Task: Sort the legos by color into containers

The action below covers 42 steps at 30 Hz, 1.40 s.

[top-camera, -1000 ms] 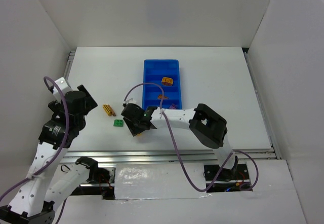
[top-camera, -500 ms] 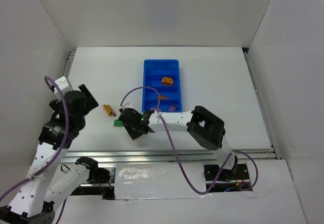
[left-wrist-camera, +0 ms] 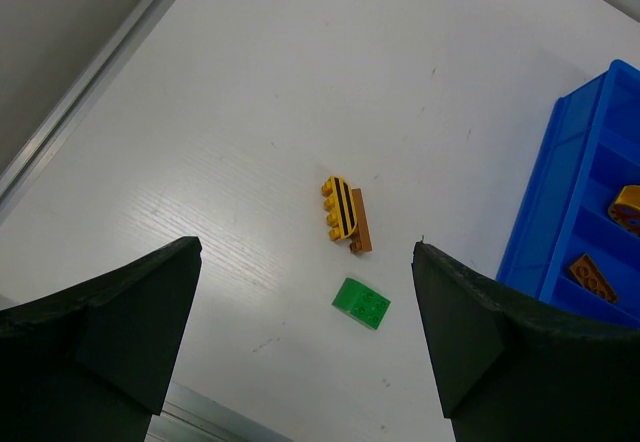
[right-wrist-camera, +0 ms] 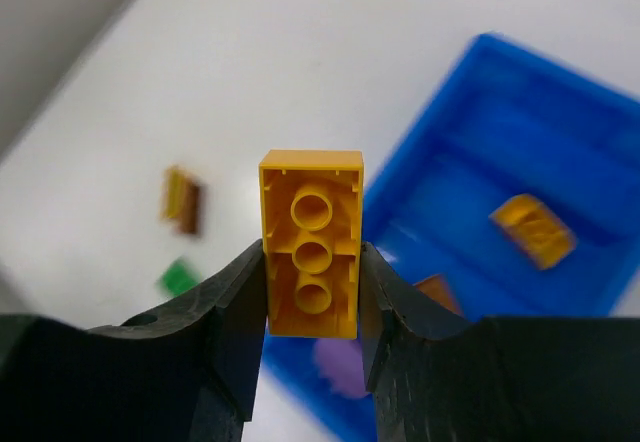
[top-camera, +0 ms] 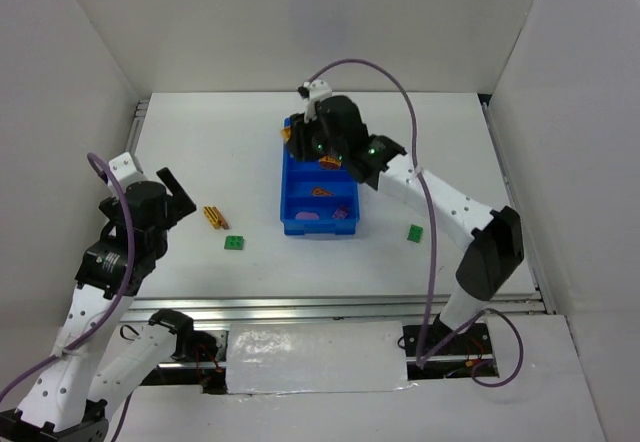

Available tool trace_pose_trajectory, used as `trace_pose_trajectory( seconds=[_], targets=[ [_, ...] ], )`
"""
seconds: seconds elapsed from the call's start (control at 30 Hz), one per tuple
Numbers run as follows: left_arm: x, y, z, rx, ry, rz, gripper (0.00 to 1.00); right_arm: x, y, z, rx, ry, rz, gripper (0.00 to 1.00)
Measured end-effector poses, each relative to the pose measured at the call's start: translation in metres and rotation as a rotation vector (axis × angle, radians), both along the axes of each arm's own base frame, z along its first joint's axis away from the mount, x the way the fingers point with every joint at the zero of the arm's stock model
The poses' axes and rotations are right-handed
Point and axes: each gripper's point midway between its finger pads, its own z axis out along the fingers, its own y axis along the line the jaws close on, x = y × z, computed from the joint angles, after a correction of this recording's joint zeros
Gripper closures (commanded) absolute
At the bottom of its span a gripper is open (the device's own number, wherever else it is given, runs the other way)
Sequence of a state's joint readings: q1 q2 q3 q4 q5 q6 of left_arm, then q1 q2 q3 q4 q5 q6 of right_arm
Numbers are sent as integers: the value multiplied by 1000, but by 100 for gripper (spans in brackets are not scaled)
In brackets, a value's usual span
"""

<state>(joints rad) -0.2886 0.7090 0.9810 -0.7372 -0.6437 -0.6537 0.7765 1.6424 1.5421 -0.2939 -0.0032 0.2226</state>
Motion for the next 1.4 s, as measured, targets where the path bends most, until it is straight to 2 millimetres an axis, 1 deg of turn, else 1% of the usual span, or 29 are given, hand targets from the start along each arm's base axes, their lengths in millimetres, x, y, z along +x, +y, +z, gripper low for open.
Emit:
trace_pose_trajectory(
  seconds=[0.03,0.07,0.13,0.2,0.3,0.4,0.47,0.57,0.6,0.73,0.77,0.87,0.93,0.97,1.0,1.07,1.1,1.2,1.23,1.4],
  targets=[
    [0,-1,-1,-1,1,-3,0,27,-15,-1,-27,-29,-41,100],
    [1,-1,-1,-3,2,-7,1,48,-26,-6,-72,-46,-61,100],
    [1,-3,-2,-5,6,-17,0,76,-33,-28,-180,-67,-42,100],
    [2,-5,-4,-4,12,-29,0,94,-33,-59,-295,-70,4,100],
    [4,-9,-6,-1,24,-51,0,111,-34,-102,-443,-58,64,100],
    [6,-11,-7,-3,32,-61,1,123,-43,-127,-523,-37,95,100],
    [6,-12,-8,-5,36,-68,1,129,-54,-137,-548,-22,106,100],
    [8,-15,-7,-11,32,-85,1,138,-68,-144,-574,-18,106,99],
    [9,-16,-7,-9,32,-93,0,141,-72,-147,-583,-15,102,97],
    [13,-19,-10,-6,44,-112,0,143,-73,-159,-601,-4,113,93],
    [13,-20,-10,-7,46,-115,1,142,-72,-165,-607,4,118,90],
    [15,-23,-11,-13,50,-127,0,144,-69,-179,-617,22,128,88],
    [16,-24,-10,-15,46,-133,0,145,-66,-188,-621,33,134,76],
    [16,-24,-11,-17,46,-136,0,145,-66,-192,-623,40,136,63],
    [16,-25,-11,-19,47,-139,1,144,-67,-195,-625,46,136,54],
    [17,-25,-11,-15,49,-146,1,144,-66,-197,-624,52,134,49],
    [18,-25,-11,-12,53,-150,0,144,-66,-197,-623,53,133,41],
    [19,-27,-13,-13,60,-160,0,146,-64,-193,-612,47,126,36],
    [19,-28,-14,-14,62,-164,1,147,-64,-191,-609,44,124,33],
    [20,-29,-14,-18,65,-170,0,149,-62,-188,-592,40,116,32]
  ],
)
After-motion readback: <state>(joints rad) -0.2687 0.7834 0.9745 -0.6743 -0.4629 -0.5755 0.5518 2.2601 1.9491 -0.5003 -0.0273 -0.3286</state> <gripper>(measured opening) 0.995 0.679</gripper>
